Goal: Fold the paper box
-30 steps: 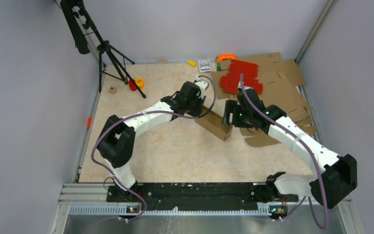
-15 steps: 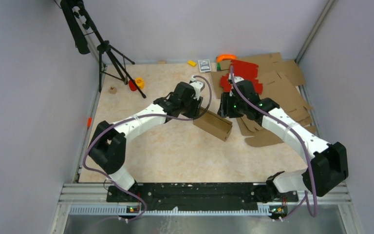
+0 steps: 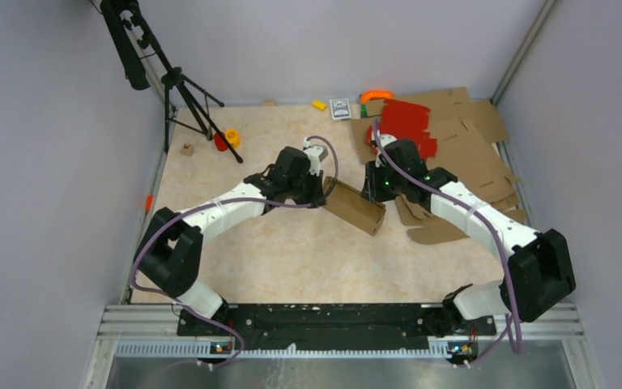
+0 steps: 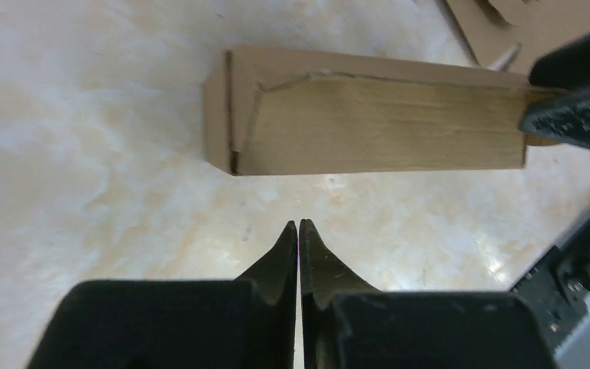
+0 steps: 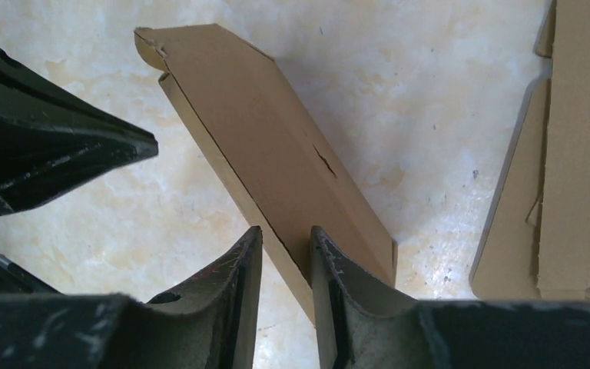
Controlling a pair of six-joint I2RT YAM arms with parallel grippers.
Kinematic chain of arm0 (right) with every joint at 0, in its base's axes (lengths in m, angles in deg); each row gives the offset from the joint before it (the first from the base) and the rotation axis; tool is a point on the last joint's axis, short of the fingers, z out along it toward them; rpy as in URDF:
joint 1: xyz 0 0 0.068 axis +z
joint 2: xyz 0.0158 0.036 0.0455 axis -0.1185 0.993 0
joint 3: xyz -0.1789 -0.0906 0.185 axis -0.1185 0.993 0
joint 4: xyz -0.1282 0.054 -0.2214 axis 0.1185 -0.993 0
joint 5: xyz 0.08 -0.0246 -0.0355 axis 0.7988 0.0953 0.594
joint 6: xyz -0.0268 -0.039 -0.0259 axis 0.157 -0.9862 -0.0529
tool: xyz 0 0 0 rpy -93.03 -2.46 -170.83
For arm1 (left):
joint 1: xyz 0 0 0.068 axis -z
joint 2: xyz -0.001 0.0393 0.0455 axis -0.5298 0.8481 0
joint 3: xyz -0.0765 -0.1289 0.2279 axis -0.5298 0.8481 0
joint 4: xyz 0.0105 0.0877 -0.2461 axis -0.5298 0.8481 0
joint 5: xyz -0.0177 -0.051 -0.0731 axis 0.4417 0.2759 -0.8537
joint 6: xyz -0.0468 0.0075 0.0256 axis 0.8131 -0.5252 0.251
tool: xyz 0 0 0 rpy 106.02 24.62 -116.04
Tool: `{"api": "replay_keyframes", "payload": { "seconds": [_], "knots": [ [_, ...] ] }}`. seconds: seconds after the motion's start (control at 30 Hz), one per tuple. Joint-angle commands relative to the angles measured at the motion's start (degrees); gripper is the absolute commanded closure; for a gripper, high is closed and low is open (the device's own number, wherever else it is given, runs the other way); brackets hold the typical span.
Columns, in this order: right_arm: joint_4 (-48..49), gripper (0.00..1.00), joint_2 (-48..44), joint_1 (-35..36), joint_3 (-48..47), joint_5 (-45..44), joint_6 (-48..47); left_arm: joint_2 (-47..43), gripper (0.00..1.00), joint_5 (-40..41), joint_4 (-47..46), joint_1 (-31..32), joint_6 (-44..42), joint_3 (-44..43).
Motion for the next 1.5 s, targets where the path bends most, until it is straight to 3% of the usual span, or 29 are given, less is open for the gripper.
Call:
{"api": "replay_keyframes", "payload": {
  "seconds": [0.0,0.07,0.57,1.13,1.47],
  "knots": [
    [2.5,0.75,-0.6,-0.4,1.0,1.4,-1.0,-0.9,1.0,-11.8,-12.2,0.9,7.9,5.0],
    [2.6,0.83,-0.5,-0.4,1.5,1.6,-0.8,-0.2,1.0,-13.7,-17.2,1.4,10.2,6.8],
    [5.4,0.82,-1.6,0.5,5.7,5.5,0.1,7.1,1.0,-18.7,-28.8,1.7,14.7,8.0],
    [8.8,0.76,3.3,2.5,10.1,4.5,1.2,8.4,1.0,-18.9,-29.3,1.7,14.2,7.8],
    [2.3,0.64,-1.2,2.5,1.4,4.1,0.4,2.7,1.0,-18.5,-24.4,0.3,11.9,9.1]
  ]
}}
